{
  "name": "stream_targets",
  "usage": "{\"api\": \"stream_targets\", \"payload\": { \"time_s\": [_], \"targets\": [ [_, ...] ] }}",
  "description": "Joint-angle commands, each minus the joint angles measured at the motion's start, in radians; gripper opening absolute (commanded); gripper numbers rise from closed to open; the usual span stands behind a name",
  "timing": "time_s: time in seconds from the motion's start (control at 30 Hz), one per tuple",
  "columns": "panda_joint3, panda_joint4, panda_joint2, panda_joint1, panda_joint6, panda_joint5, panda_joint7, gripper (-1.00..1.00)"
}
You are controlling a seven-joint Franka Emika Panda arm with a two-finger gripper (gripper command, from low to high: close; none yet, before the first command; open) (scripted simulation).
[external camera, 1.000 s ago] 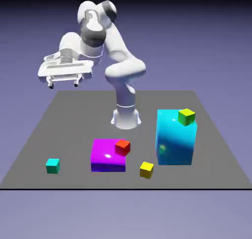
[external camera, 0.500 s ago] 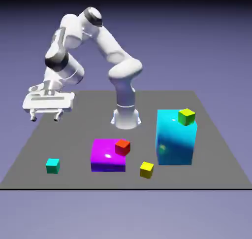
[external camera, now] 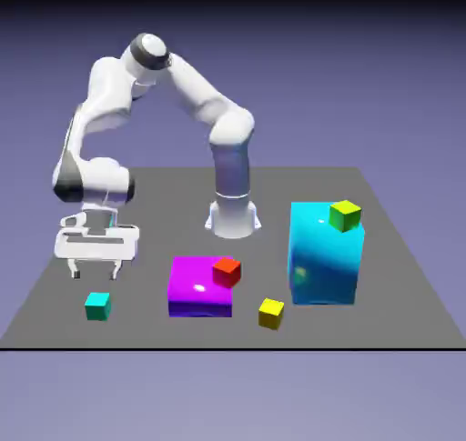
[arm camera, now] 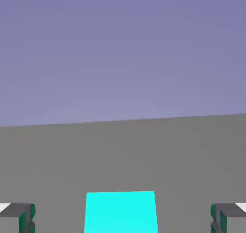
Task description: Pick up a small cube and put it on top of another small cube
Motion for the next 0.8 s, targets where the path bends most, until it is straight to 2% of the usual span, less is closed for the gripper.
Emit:
{"api": "stream_targets", "payload": {
  "time_s": [0.0, 0.43, 0.47, 0.77],
  "targets": [
    [0.0, 0.0, 0.0, 0.0, 0.0, 0.0, 0.0, 0.0],
    [-0.449, 0.148, 0.083, 0.424, -0.262, 0.261, -0.134, 0.0],
    [-0.449, 0.148, 0.083, 0.424, -0.262, 0.261, -0.134, -1.0],
    [-0.159, 0.053, 0.029, 0.151, -0.093, 0.093, -0.048, -1.0]
  ]
}}
